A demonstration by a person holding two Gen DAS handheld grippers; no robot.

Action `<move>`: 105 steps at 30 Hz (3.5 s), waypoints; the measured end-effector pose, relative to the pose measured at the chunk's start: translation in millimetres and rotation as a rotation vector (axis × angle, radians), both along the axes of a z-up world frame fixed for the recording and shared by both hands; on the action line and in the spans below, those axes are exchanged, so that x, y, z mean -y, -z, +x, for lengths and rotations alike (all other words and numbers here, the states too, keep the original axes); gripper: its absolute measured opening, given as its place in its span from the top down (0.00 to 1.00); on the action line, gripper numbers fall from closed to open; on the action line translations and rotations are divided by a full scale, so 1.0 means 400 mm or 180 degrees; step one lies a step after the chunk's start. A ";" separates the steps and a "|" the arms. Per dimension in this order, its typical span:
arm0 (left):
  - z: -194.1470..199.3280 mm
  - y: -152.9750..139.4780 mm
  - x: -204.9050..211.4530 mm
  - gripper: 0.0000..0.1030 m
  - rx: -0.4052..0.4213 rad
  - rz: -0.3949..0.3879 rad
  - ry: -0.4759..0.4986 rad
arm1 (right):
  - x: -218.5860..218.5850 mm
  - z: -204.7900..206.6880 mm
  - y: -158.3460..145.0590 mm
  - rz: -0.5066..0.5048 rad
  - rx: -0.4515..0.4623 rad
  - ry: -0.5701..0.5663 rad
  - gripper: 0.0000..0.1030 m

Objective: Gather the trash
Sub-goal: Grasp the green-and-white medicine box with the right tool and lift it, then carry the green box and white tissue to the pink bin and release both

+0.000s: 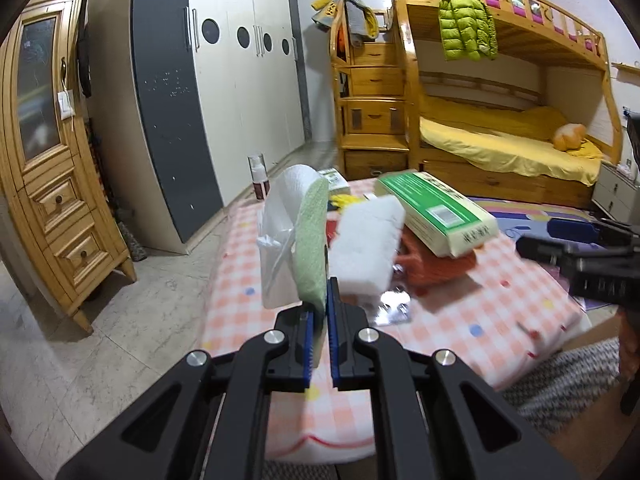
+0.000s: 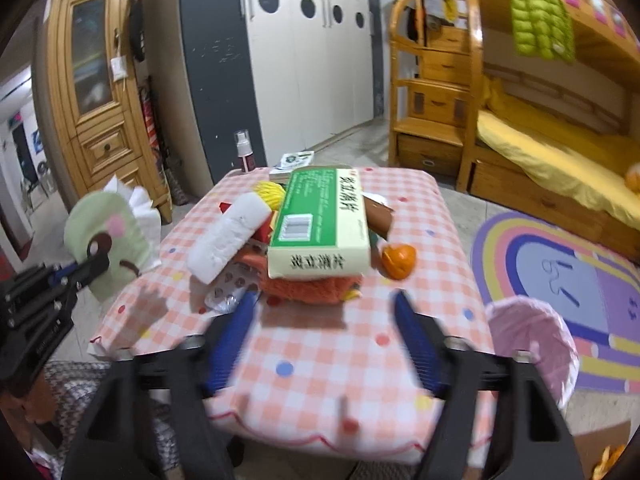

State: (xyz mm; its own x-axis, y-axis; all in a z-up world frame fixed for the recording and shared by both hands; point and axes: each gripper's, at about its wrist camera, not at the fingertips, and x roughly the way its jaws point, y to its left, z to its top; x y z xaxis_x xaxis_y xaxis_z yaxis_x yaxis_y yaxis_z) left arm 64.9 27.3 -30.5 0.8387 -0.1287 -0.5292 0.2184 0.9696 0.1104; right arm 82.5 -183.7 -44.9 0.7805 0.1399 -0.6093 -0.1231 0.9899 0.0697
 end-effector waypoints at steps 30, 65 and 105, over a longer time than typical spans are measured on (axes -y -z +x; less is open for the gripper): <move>0.108 0.046 -0.030 0.96 -0.0206 -0.0217 -0.0273 | -0.041 0.160 0.027 -0.0295 0.0066 0.0258 0.23; -0.107 -0.026 0.046 0.96 0.0012 -0.0211 0.0039 | 0.146 -0.110 -0.113 0.0124 0.0441 0.0476 0.23; 0.135 0.134 0.809 0.48 -0.0681 0.0176 0.2189 | 0.667 -0.114 0.244 0.0144 -0.0611 0.1917 0.16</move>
State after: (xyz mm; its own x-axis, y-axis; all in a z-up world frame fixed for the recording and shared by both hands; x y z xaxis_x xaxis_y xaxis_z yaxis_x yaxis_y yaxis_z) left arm 118.8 -296.5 -84.0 0.4548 -0.5585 -0.6937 0.7996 0.5990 0.0419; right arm 36.8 -450.4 -142.5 0.6077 -0.2608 -0.7501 0.4734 0.8774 0.0784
